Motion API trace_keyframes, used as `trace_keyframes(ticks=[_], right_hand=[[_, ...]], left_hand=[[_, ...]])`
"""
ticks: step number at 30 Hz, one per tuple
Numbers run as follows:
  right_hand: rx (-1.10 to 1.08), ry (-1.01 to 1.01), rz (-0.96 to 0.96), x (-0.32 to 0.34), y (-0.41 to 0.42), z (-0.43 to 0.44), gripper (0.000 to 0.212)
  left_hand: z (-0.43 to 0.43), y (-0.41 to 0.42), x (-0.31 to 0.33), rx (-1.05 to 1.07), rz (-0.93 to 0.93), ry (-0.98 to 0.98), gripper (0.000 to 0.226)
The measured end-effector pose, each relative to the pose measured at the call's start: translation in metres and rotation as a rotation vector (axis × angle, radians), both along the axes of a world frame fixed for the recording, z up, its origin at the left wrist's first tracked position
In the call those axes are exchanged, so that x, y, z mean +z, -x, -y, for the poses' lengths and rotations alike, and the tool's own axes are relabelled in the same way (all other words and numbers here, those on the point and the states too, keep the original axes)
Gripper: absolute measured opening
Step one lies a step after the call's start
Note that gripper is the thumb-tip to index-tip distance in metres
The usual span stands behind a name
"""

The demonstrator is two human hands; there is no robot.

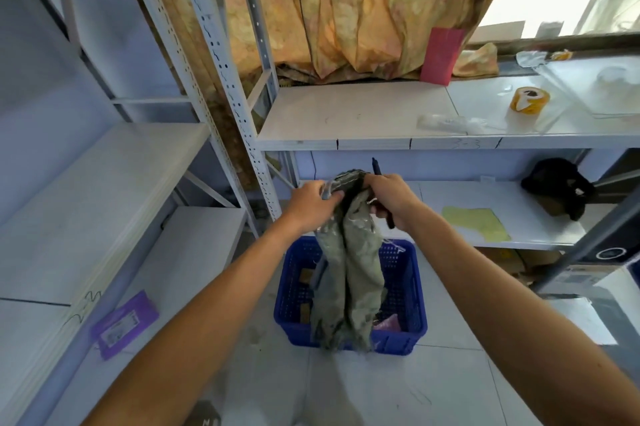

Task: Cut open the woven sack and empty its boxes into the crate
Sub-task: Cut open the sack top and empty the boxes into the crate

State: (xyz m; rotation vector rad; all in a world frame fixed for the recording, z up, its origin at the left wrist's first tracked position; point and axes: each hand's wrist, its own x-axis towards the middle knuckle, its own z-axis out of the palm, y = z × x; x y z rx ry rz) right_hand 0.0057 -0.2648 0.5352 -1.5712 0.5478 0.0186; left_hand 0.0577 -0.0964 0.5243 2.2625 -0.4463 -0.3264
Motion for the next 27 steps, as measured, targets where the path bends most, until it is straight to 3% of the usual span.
trace_keyframes(ticks=[4,7,9,11,14,17,18,19,21,22,25,27], right_hand=[[-0.164,-0.35,0.06,0.012,0.005,-0.012,0.013],[-0.138,-0.457,0.102,0.02,0.008,-0.018,0.013],[-0.057,-0.463,0.174,0.021,0.011,-0.018,0.014],[-0.068,-0.377,0.244,0.019,0.018,-0.015,0.02],[-0.159,0.008,0.283,0.008,0.024,-0.007,0.052],[0.039,0.254,0.29,-0.001,0.025,-0.014,0.083],[0.084,0.268,0.288,0.0,0.024,-0.02,0.082],[0.118,0.259,0.288,0.002,0.023,-0.025,0.068],[0.137,0.156,0.3,0.012,0.025,-0.034,0.023],[0.131,0.118,0.302,0.014,0.025,-0.037,0.011],[0.073,-0.011,0.289,0.007,0.023,-0.038,0.02],[-0.017,-0.078,0.274,0.004,0.017,-0.041,0.024]], left_hand=[[-0.001,0.021,0.011,-0.166,-0.249,0.303,0.048],[-0.006,0.019,0.008,-0.227,-0.221,0.261,0.062],[-0.009,0.015,0.014,-0.162,-0.12,0.266,0.047],[-0.016,0.009,0.029,-0.084,-0.108,0.344,0.034],[-0.032,-0.011,0.053,0.048,-0.202,0.447,0.024],[-0.044,-0.024,0.074,0.064,-0.303,0.55,0.031],[-0.045,-0.025,0.079,0.044,-0.337,0.595,0.034],[-0.047,-0.026,0.085,0.029,-0.362,0.638,0.033],[-0.049,-0.028,0.094,0.03,-0.4,0.716,0.025],[-0.051,-0.032,0.096,0.047,-0.42,0.75,0.022],[-0.058,-0.046,0.088,0.192,-0.482,0.807,0.022],[-0.061,-0.044,0.072,0.27,-0.576,0.859,0.035]])
